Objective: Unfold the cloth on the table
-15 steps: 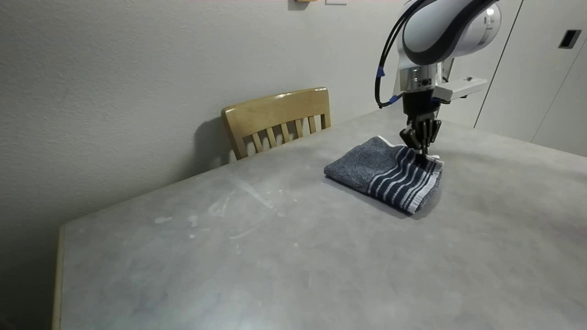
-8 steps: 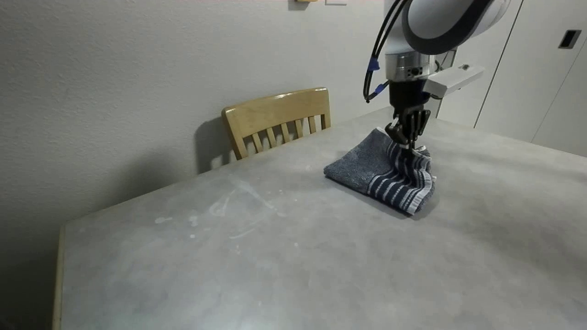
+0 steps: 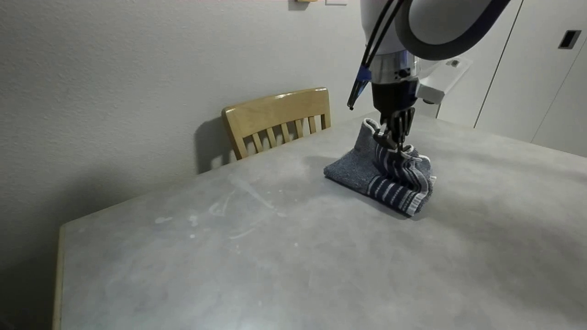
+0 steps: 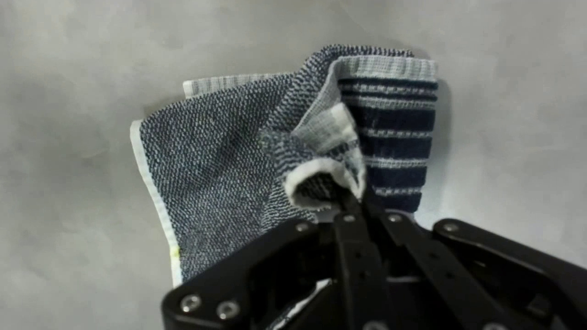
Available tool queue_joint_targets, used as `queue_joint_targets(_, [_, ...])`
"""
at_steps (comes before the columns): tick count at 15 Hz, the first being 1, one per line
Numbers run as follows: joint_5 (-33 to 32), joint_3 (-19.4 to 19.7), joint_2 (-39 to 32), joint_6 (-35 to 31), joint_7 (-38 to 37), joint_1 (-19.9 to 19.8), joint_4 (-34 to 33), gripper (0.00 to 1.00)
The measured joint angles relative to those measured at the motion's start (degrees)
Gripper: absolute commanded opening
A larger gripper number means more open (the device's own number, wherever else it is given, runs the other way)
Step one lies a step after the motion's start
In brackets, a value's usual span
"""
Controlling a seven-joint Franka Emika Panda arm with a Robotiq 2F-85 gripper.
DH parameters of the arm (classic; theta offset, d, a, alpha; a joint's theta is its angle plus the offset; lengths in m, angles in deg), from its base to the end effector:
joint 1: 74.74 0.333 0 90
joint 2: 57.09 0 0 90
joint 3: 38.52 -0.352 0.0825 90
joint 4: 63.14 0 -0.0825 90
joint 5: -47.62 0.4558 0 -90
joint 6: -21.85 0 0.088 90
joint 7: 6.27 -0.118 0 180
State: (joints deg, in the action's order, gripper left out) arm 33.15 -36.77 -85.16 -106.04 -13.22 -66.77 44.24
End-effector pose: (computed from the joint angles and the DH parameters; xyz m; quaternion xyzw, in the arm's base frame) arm 0.6866 0.0657 0.2104 0.9896 0.0787 -0.0537 0.1082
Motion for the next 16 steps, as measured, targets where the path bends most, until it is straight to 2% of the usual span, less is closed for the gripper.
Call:
queue_joint_targets(5, [-2.88, -2.58, -0.02, -0.03, 5.15, 1.39, 0.89, 0.01])
queue_joint_targets(16, [-4.62, -4.97, -0.04, 0.05, 5.64, 4.87, 0.92, 0.01])
